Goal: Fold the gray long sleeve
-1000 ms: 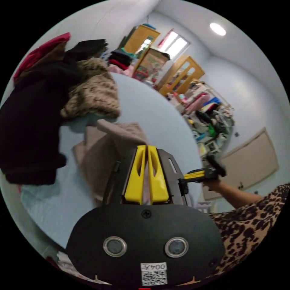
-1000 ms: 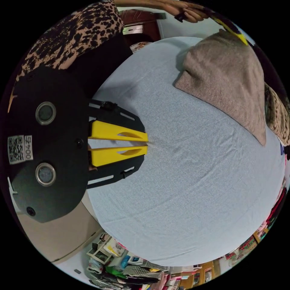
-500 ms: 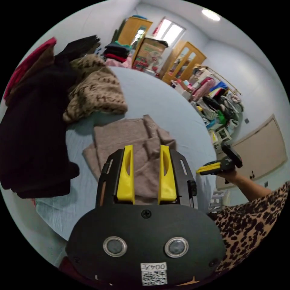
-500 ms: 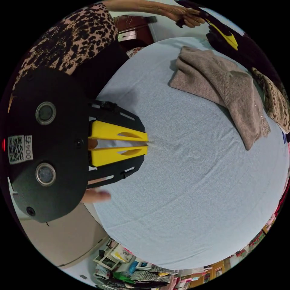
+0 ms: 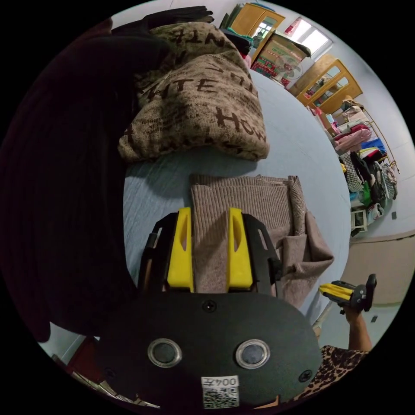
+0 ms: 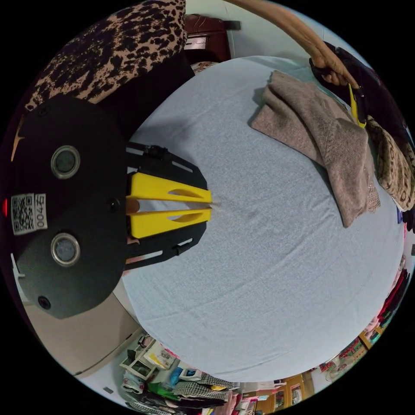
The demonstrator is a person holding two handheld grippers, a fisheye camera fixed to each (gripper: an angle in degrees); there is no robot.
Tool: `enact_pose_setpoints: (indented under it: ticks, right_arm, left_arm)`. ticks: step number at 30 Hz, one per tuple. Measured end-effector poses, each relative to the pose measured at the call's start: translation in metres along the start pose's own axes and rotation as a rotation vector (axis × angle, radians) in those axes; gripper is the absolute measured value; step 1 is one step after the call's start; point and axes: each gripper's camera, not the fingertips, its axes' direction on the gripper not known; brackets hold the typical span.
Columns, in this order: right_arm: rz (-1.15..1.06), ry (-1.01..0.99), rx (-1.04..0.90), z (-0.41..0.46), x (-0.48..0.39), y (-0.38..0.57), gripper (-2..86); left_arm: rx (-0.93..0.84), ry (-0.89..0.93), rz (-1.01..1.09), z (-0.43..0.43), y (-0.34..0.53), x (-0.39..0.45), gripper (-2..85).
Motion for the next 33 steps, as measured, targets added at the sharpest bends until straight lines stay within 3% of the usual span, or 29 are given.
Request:
enact_pose_setpoints:
  ticks: [6, 12, 14, 16, 18, 20, 21, 26, 30, 33]
  right_arm:
    - [0.052, -0.092, -0.024, -0.004, 0.020, -0.003, 2.5]
    - [0.034, -0.095, -0.053, -0.010, 0.030, -0.006, 1.9]
    - [0.033, -0.069, -0.069, -0.012, 0.030, -0.008, 1.7]
    - [0.030, -0.047, -0.081, -0.015, 0.031, -0.010, 1.5]
    - [0.049, -0.048, -0.067, -0.018, 0.034, -0.007, 1.6]
    - [0.038, -0.040, -0.045, -0.021, 0.037, -0.004, 1.8]
    - [-0.005, -0.030, -0.035, -0.023, 0.038, -0.001, 1.8]
    - [0.023, -0.069, -0.013, -0.030, 0.055, 0.006, 1.8]
    - [-0.006, -0.044, -0.014, -0.038, 0.062, 0.011, 1.9]
    - [0.085, -0.094, -0.044, -0.043, 0.078, 0.011, 1.8]
  left_arm:
    - [0.070, -0.066, 0.077, -0.011, 0.009, 0.031, 3.6]
    - [0.233, 0.159, 0.249, -0.059, 0.047, 0.071, 2.6]
    - [0.216, 0.189, 0.316, -0.065, 0.060, 0.081, 2.5]
    - [0.067, 0.210, 0.321, -0.054, 0.078, 0.086, 2.4]
    - [0.102, 0.327, 0.439, -0.068, 0.103, 0.105, 2.3]
    - [0.081, 0.223, 0.580, -0.077, 0.129, 0.133, 2.3]
    - [0.076, 0.159, 0.594, -0.076, 0.144, 0.141, 2.2]
    - [0.004, 0.317, 0.364, -0.055, 0.176, 0.119, 2.4]
    - [-0.112, 0.320, 0.573, -0.047, 0.203, 0.159, 2.8]
    - [-0.080, 0.342, 0.625, -0.044, 0.201, 0.192, 3.5]
